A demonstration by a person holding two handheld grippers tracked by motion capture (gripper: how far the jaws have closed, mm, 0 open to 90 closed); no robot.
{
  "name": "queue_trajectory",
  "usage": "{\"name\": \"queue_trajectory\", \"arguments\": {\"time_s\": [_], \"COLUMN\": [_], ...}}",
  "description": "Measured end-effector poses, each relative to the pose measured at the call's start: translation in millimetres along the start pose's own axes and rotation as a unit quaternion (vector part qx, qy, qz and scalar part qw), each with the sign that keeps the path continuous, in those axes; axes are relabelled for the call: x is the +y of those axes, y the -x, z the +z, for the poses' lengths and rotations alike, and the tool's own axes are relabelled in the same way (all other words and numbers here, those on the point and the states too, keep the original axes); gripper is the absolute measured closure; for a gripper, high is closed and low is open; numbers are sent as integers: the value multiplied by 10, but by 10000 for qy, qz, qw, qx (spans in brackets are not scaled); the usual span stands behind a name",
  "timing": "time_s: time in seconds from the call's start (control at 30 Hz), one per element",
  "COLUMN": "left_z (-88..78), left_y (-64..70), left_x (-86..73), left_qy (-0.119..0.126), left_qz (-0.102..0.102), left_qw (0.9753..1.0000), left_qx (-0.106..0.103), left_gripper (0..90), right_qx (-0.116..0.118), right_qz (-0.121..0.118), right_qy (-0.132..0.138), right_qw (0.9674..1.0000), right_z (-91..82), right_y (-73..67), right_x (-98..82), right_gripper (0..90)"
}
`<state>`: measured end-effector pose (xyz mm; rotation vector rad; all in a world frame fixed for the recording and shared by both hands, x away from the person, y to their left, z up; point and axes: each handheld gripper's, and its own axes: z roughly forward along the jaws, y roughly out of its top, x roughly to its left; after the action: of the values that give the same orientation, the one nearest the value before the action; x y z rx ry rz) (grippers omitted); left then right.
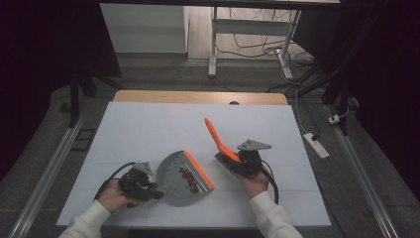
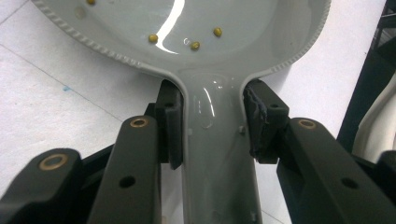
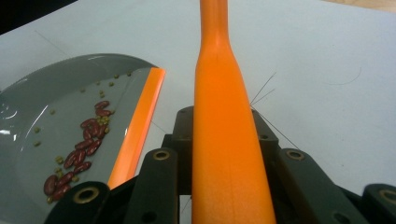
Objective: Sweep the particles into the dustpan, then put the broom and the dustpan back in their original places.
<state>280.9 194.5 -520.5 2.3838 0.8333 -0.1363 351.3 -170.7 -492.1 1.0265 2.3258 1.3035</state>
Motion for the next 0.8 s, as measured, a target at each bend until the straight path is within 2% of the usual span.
{"name": "queue_trajectory", "arguments": {"time_s": [0.1, 0.23, 0.47, 0.8], "left_z": [-1, -20, -57, -112], "left_y": [7, 25, 57, 102], "left_x": [-15, -37, -75, -194], "left_qy": [71, 211, 474, 774], "left_qz": [-77, -218, -441, -944], "left_qw": [9999, 9994, 9976, 9916], "left_qx": [32, 179, 230, 434], "left_gripper": [617, 618, 618, 617], "right_qx": [26, 63, 56, 182], "right_qz": [-41, -126, -158, -156], "right_qy": [16, 37, 83, 80], "right_qw": [10000, 9999, 9998, 9997], "right_z": [-49, -144, -313, -484], "right_y": [20, 60, 153, 174], "right_x": [-14, -32, -79, -149], "right_gripper": [708, 708, 708, 707]}}
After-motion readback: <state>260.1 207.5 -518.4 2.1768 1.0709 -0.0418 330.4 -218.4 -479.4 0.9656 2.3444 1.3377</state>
